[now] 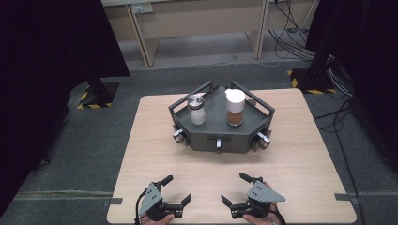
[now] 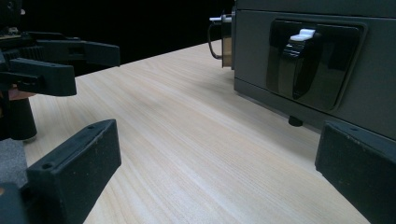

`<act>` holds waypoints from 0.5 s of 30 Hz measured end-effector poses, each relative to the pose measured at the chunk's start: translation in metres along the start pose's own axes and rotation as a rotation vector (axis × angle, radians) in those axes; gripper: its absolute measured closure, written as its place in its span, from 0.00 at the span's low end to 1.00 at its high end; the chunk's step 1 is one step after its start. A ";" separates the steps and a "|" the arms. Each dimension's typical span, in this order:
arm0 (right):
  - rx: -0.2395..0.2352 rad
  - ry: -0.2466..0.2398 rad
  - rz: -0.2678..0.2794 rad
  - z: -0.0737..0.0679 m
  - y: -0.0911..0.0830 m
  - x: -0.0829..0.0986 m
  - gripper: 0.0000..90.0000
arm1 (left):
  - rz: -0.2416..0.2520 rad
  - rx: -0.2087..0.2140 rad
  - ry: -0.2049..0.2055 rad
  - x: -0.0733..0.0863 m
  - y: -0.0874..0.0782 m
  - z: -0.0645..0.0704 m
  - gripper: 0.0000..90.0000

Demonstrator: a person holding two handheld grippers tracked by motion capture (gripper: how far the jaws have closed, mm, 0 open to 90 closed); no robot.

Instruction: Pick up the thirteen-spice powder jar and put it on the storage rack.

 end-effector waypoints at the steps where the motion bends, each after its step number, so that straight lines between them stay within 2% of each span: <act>1: 0.000 -0.001 0.001 0.000 0.000 0.000 0.00 | 0.000 0.000 -0.001 0.000 0.000 0.000 0.02; 15: 0.003 0.009 0.005 0.001 -0.001 0.000 0.00 | 0.000 0.000 0.000 0.000 0.000 0.000 0.02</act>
Point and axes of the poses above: each handheld gripper's, and its own axes: y roughly forward along the jaws, x roughly out of its underside, z roughly to its right, the point moved 1 cm from there along y, roughly forward along the jaws, and after that the axes turned 12 degrees about z, right-handed, at the moved point
